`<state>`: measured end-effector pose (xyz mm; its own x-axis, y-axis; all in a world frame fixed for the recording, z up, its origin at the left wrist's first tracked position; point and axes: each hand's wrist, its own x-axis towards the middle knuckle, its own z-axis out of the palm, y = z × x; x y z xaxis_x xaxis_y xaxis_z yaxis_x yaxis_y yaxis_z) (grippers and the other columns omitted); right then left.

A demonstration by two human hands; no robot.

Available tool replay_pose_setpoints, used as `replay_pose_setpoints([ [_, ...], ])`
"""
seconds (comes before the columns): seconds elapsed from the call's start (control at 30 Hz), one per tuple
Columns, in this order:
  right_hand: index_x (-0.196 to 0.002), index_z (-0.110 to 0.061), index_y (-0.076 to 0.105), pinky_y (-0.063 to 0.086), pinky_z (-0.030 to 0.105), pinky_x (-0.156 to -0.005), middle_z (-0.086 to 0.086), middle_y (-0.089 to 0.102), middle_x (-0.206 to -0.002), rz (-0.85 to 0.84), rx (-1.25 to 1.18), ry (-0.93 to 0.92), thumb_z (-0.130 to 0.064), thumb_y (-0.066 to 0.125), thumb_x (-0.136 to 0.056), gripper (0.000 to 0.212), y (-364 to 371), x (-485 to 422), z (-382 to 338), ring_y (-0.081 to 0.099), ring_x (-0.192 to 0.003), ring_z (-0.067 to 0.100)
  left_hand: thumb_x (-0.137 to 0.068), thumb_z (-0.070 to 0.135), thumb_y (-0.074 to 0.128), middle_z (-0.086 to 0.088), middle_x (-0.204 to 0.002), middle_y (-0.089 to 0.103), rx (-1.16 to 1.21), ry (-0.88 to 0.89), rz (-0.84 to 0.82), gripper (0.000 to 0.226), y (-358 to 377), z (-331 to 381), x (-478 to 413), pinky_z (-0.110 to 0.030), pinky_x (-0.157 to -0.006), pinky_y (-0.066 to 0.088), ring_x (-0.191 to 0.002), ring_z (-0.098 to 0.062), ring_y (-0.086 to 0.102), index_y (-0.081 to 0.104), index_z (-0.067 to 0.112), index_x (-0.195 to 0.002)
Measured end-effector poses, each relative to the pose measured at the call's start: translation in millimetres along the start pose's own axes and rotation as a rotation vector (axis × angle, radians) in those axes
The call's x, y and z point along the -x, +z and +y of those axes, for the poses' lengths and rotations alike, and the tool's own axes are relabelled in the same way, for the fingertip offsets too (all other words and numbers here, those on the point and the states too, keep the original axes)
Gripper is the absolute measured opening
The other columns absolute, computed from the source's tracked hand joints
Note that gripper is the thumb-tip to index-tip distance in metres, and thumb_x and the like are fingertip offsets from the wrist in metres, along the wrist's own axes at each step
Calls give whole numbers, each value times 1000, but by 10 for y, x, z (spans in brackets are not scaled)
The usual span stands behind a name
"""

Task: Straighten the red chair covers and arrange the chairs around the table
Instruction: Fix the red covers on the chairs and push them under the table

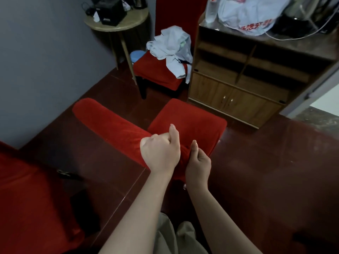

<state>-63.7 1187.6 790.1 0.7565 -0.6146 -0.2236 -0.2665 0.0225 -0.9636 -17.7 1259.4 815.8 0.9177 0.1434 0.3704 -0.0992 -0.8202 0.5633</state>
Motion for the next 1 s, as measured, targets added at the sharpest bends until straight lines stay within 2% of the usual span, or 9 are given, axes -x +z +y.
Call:
replay_pose_setpoints([
  [0.17, -52, -18, 41, 34, 37, -55, -9, 41, -46, 61, -16, 70, -37, 46, -102, 54, -161, 119, 238, 36, -49, 10, -99, 33, 47, 2, -37, 49, -87, 53, 19, 61, 90, 23, 297, -33, -69, 42, -41, -16, 45, 62, 14, -44],
  [0.3, -53, -19, 36, 30, 33, -52, -11, 36, -47, 5, 33, 45, -38, 47, -102, 54, -161, 105, 235, 32, -48, 8, -101, 36, 43, 1, -40, 50, -114, 31, -53, 62, 93, -12, 282, -37, -74, 42, -45, -14, 38, 63, 14, -47],
  [0.53, -54, -20, 35, 27, 28, -51, -13, 33, -44, -154, 172, -18, -37, 50, -101, 52, -345, 14, 268, 30, -46, 5, -103, 40, 39, 7, -42, 47, -102, 82, -113, 62, 48, -56, 290, -39, -83, 42, -49, -14, 47, 55, 23, -46],
  [0.6, -54, -18, 39, 30, 28, -50, -13, 36, -44, -206, 213, -10, -39, 50, -100, 51, -395, -28, 234, 33, -45, 5, -103, 47, 38, 9, -40, 43, -82, 63, -217, 63, -17, -68, 255, -40, -84, 44, -50, -12, 49, 42, 25, -44],
  [0.67, -62, -14, 58, 42, 28, -53, -16, 53, -53, -277, 272, -31, -40, 50, -99, 47, -444, -145, 90, 48, -49, 4, -98, 62, 30, 9, -46, 58, 13, -56, -458, 73, -104, -82, 24, -38, -84, 46, -55, -9, 57, 55, 20, -45],
  [0.77, -85, -17, 73, 54, 32, -81, -9, 73, -84, -376, 391, -138, -39, 51, -98, 33, -534, -388, -305, 67, -81, 7, -96, 65, 35, 7, -63, 72, 206, -155, -863, 68, -326, -117, -461, -38, -92, 51, -66, -8, 70, 72, 22, -58],
  [0.83, -88, -17, 71, 52, 39, -85, -7, 72, -84, -372, 490, -236, -39, 53, -97, 30, -619, -528, -587, 66, -86, 13, -94, 65, 41, 7, -66, 73, 83, -24, -943, 64, -456, -95, -725, -36, -89, 53, -66, -5, 70, 74, 21, -63],
  [0.9, -89, -23, 69, 50, 33, -84, -11, 70, -84, -349, 536, -277, -41, 55, -96, 24, -735, -618, -827, 64, -86, 10, -93, 69, 41, 12, -66, 72, -33, 90, -951, 62, -552, -29, -900, -30, -78, 52, -64, 1, 68, 74, 24, -66],
  [1.0, -98, -27, 69, 47, 25, -82, -14, 69, -92, -352, 552, -287, -40, 57, -94, 19, -914, -680, -1088, 62, -90, 4, -93, 68, 42, 13, -70, 73, 18, 114, -1002, 58, -656, 74, -1049, -23, -72, 47, -67, 2, 68, 74, 25, -69],
])
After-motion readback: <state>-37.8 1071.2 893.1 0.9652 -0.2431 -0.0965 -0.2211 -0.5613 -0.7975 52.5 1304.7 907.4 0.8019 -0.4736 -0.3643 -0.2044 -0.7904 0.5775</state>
